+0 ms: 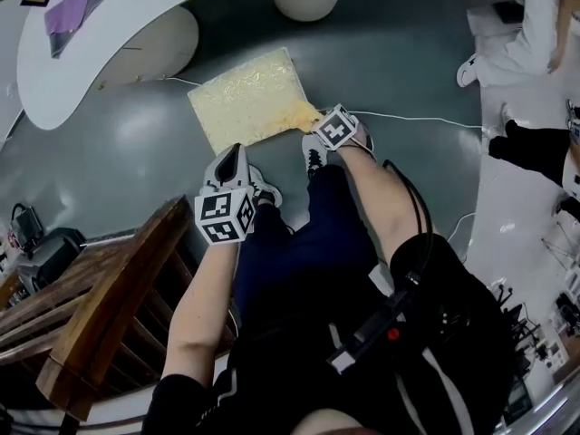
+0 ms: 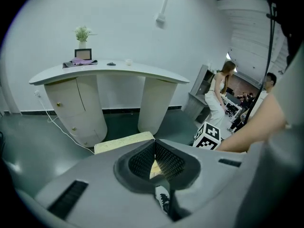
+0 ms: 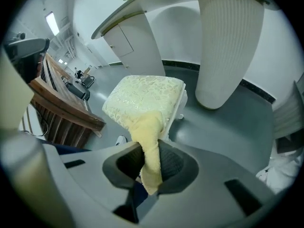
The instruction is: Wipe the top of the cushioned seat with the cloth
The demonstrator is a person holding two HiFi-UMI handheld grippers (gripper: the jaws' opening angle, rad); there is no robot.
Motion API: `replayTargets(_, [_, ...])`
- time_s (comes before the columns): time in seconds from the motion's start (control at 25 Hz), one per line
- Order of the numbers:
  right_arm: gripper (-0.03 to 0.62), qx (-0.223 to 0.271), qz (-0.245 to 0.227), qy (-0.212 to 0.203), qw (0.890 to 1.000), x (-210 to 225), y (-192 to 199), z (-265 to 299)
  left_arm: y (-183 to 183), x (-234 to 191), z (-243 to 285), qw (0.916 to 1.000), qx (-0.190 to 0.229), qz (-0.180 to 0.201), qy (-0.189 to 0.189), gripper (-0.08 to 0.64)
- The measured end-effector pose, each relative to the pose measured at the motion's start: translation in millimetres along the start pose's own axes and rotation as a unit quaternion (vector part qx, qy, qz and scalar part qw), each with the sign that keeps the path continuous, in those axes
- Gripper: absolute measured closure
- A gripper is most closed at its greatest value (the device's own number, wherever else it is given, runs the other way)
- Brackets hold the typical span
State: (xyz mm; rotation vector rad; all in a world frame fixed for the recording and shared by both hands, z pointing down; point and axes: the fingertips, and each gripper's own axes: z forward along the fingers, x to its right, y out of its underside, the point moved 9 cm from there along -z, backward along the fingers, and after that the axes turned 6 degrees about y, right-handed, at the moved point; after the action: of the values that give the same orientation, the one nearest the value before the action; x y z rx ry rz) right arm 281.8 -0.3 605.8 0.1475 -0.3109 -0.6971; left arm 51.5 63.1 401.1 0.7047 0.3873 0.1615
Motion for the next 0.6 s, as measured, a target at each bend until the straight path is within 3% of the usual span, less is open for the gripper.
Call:
replayTargets(0.16, [0.518,0.007,0.011,-0.002,1.000,-16,4,-29,-16,2,-16,0.9998,0.011,0.012,0.011,0.555])
replayTargets(0.6, [0.517,0.138,0.065,0.046,0.987,-48,-28,-149,-68,2,-68,0.9932,0.062,0.067,0.072,0.555])
